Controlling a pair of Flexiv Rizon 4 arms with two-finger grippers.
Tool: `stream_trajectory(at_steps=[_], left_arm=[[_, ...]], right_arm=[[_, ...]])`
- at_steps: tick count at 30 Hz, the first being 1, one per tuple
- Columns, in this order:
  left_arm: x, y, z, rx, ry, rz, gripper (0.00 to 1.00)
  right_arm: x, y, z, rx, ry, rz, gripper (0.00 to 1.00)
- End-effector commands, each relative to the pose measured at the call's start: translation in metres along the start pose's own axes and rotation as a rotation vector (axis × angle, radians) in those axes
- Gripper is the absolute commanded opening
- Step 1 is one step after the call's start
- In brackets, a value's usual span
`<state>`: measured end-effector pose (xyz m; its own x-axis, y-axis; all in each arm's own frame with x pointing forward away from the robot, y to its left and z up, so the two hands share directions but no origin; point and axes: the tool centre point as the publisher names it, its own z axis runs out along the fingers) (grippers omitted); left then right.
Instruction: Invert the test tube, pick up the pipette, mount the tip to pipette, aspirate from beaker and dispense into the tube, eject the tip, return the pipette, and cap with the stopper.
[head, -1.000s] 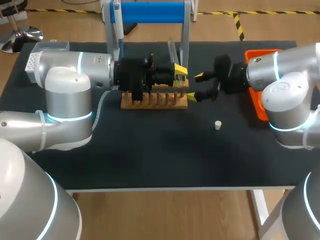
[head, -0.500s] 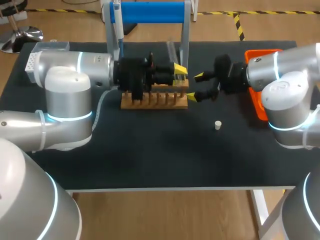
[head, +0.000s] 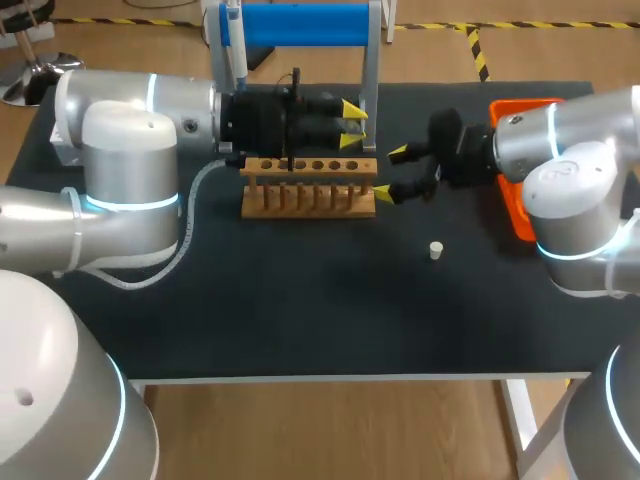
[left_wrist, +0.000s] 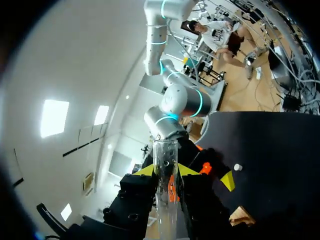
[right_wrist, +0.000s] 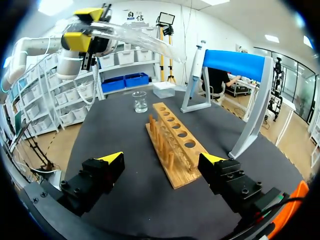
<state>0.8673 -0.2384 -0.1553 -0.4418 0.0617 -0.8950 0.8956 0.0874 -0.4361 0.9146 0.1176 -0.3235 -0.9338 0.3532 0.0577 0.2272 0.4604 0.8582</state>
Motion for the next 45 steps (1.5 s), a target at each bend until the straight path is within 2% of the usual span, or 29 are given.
stream_trajectory(at_steps=[1, 3, 6, 22, 25, 28, 45], left_arm=[[-0.001, 0.008, 0.000, 0.012, -0.023, -0.097, 0.00], [-0.001, 0.010, 0.001, 0.032, -0.023, -0.147, 0.00], [-0.003, 0.013, -0.001, 0.003, 0.012, -0.176, 0.00], [-0.003, 0.013, -0.001, 0.003, 0.012, -0.176, 0.00], [-0.003, 0.013, -0.001, 0.003, 0.012, -0.176, 0.00], [-0.003, 0.013, -0.001, 0.003, 0.012, -0.176, 0.00], [-0.003, 0.013, -0.001, 0.003, 0.012, -0.176, 0.00]], right_arm=[[0.000, -0.001, 0.000, -0.001, -0.001, -0.001, 1.00], [0.000, -0.001, 0.000, -0.001, -0.001, -0.001, 1.00], [0.000, -0.001, 0.000, -0.001, -0.001, -0.001, 1.00], [0.000, -0.001, 0.000, -0.001, -0.001, -0.001, 1.00], [-0.005, -0.003, 0.007, -0.014, -0.092, -0.074, 1.00], [-0.006, -0.006, 0.014, -0.013, -0.106, -0.088, 1.00], [-0.001, -0.012, 0.018, -0.030, -0.105, -0.041, 1.00]])
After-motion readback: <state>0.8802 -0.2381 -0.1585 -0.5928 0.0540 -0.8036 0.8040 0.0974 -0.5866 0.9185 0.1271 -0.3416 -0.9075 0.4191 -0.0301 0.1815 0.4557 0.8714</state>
